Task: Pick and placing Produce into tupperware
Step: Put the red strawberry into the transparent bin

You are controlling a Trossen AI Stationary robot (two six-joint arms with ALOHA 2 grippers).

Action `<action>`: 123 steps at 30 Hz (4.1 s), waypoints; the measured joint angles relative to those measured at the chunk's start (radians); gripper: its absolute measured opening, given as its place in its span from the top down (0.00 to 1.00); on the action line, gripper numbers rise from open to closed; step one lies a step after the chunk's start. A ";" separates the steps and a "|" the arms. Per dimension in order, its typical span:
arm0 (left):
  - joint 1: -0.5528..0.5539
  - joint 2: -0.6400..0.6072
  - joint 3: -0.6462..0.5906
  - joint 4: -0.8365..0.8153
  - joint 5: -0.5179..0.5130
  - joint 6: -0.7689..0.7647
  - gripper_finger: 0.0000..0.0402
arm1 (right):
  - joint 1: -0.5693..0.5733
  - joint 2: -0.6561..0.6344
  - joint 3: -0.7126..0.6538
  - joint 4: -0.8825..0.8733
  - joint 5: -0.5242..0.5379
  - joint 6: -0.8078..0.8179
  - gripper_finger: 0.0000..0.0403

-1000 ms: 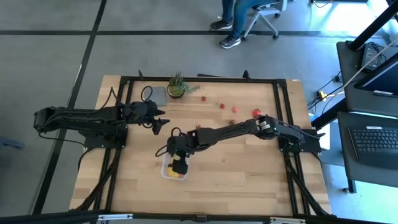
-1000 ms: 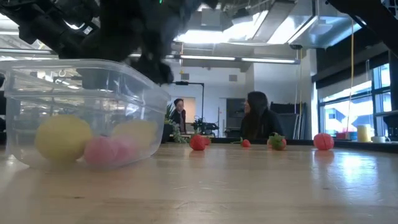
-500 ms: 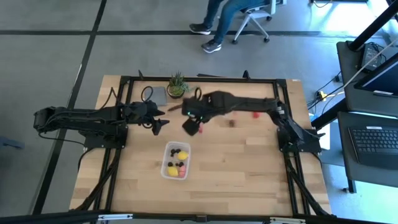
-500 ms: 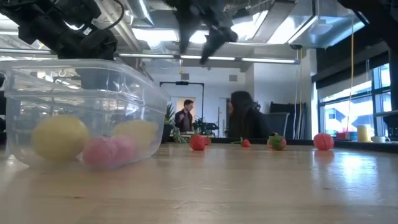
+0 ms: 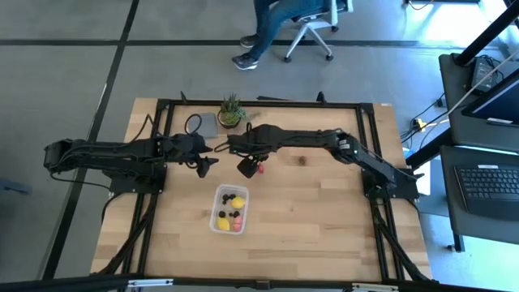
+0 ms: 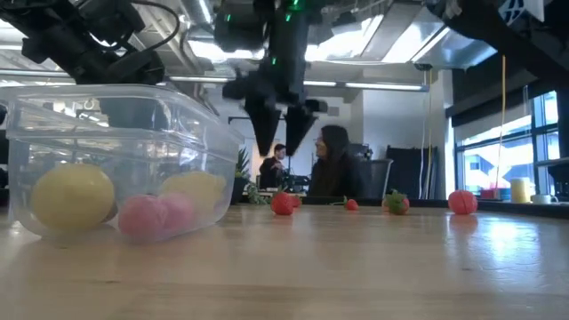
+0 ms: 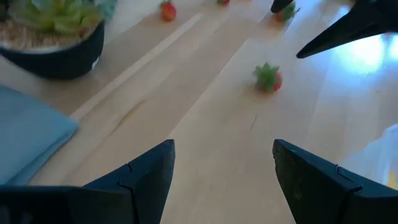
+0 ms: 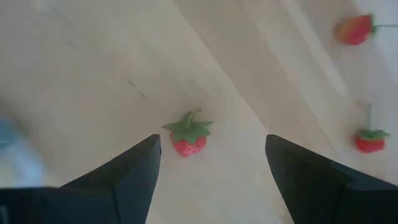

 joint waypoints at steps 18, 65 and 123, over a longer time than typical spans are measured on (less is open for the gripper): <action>0.000 0.000 0.000 -0.089 0.000 -0.026 0.35 | -0.015 0.162 0.000 0.002 -0.149 -0.035 0.28; 0.001 0.000 0.000 -0.088 -0.001 -0.016 0.35 | 0.241 -0.017 0.080 0.313 -0.153 -0.004 0.67; 0.001 0.000 0.000 -0.089 -0.015 -0.027 0.35 | 0.052 -0.317 -0.236 -0.251 -0.018 -0.113 0.37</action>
